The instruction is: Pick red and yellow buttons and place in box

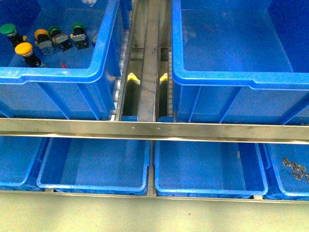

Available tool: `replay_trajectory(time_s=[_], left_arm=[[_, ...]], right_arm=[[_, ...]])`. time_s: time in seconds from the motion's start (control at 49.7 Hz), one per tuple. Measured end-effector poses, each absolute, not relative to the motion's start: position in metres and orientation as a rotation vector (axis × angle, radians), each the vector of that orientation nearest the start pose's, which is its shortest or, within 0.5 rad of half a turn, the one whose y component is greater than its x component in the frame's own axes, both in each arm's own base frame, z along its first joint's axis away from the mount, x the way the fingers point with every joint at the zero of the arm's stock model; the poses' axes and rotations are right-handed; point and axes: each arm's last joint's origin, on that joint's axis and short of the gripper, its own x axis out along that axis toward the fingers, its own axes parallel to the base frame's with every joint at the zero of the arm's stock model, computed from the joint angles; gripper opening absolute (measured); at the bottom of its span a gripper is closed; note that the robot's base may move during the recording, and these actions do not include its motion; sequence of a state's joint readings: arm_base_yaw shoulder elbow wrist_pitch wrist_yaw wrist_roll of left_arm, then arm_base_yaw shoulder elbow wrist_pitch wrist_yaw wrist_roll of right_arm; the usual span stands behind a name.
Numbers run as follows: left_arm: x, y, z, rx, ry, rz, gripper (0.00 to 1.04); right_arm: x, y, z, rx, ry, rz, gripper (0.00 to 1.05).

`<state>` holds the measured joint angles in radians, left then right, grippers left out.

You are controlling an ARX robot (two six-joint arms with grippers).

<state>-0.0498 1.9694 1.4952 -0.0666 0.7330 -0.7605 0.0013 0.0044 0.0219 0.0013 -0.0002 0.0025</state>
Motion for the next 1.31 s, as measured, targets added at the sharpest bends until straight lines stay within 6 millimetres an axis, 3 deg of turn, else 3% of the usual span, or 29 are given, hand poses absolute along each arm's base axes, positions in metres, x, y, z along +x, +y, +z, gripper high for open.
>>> replay_trajectory(time_s=[0.101,0.201,0.302,0.564,0.665,0.765,0.826,0.926,1.007,1.148,1.309], left_arm=[[0.432,-0.095,0.255,-0.916,0.826,-0.630,0.34],[0.422,-0.140,0.254,-0.944,0.872,-0.655,0.34],[0.415,-0.172,0.248,-0.943,0.914,-0.664,0.34],[0.411,-0.228,0.221,-0.955,0.993,-0.634,0.34],[0.410,-0.236,0.220,-0.965,1.003,-0.643,0.34],[0.412,-0.236,0.224,-0.977,0.987,-0.646,0.34],[0.415,-0.235,0.228,-0.987,0.971,-0.647,0.34],[0.417,-0.235,0.233,-0.994,0.955,-0.654,0.34],[0.418,-0.233,0.234,-0.997,0.953,-0.652,0.34],[0.422,-0.227,0.234,-1.009,0.944,-0.640,0.34],[0.425,-0.225,0.237,-1.024,0.937,-0.637,0.34]], right_arm=[[0.097,0.000,0.171,0.002,-0.019,0.002,0.98],[0.097,0.000,0.171,0.002,-0.018,0.002,0.98],[0.097,0.000,0.171,0.002,-0.019,0.002,0.98],[0.097,0.000,0.171,0.002,-0.018,0.001,0.98],[0.097,0.000,0.171,0.006,-0.014,-0.006,0.98],[0.101,0.003,0.172,0.052,0.292,-0.187,0.98],[0.117,0.013,0.183,-0.015,0.410,-0.231,0.98],[0.173,0.057,0.210,-0.145,0.394,0.034,0.98],[0.200,0.086,0.212,-0.253,0.383,0.203,0.98],[0.223,0.118,0.206,-0.412,0.381,0.347,0.98],[0.244,0.135,0.200,-0.547,0.336,0.365,0.98]])
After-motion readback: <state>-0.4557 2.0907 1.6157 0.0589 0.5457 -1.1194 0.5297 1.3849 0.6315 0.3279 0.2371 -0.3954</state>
